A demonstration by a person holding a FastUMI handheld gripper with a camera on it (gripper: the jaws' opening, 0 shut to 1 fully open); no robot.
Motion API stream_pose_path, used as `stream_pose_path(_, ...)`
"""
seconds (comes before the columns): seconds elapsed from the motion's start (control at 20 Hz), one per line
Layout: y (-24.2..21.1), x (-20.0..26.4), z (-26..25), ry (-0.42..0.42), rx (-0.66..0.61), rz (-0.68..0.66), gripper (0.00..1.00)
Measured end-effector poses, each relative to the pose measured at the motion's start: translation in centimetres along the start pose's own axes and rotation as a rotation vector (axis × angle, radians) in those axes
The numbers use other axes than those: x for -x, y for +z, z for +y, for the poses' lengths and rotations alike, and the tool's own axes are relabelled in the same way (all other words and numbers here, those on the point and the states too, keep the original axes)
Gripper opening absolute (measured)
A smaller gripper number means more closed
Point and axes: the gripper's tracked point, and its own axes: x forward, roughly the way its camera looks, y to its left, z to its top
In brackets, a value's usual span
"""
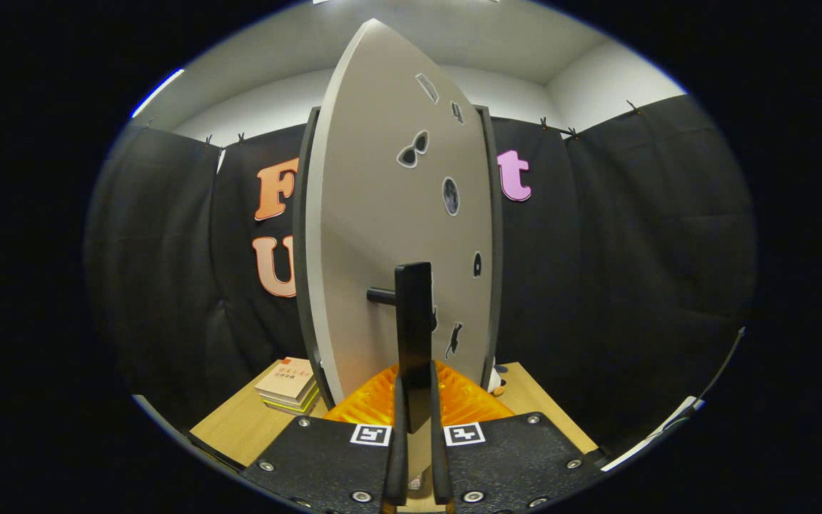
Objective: Open the shoe cabinet door, grab the shoes and put them into the shoe cabinet, then close the shoe cabinet door.
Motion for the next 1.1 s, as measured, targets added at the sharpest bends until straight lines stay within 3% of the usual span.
stream_pose_path(0.45,0.5,0.3,-15.0,0.0,-0.057,-0.029,0.05)
stream_pose_path(0.65,0.2,-0.3,-17.1,0.074,-0.057,-0.026,0.03)
stream_pose_path(0.8,0.2,-0.2,-17.0,0.12,-0.057,-0.012,0.08)
stream_pose_path(1.1,1.7,1.0,-17.6,0.053,-0.032,-0.054,0.08)
